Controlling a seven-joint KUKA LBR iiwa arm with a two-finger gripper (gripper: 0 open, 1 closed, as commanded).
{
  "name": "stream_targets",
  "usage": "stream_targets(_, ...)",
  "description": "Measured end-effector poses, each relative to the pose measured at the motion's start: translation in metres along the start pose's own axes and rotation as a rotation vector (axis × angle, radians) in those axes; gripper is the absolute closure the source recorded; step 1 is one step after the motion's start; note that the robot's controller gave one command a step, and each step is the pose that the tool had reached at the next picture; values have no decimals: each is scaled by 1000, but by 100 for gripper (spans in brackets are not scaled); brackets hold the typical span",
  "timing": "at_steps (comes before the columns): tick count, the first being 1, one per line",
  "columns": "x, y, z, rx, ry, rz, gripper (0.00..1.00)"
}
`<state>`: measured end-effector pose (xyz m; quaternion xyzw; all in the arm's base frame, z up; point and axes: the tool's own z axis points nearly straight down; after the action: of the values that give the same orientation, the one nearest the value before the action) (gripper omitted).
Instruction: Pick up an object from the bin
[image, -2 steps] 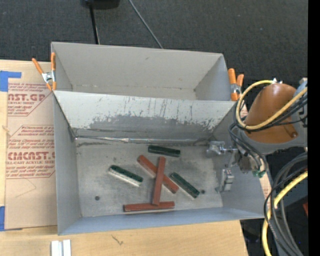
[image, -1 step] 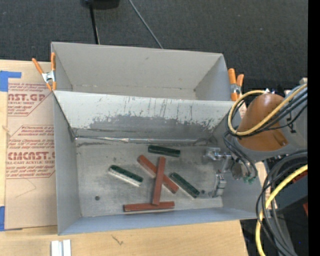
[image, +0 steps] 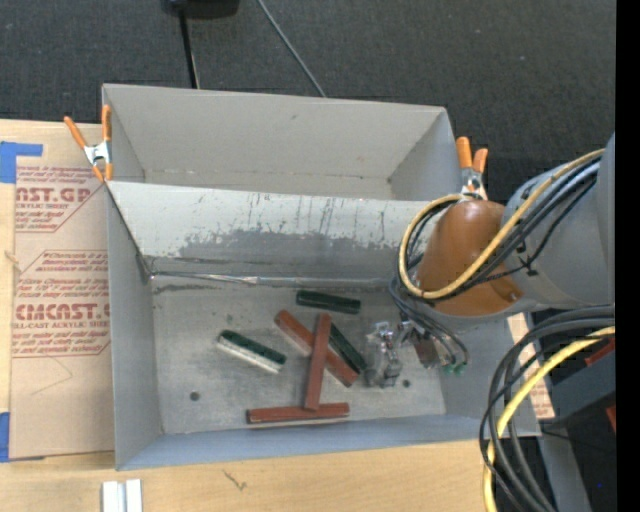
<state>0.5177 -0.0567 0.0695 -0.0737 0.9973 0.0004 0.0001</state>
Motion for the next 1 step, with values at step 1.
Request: stream_targets(1,0,0,0,1,0,0,0)
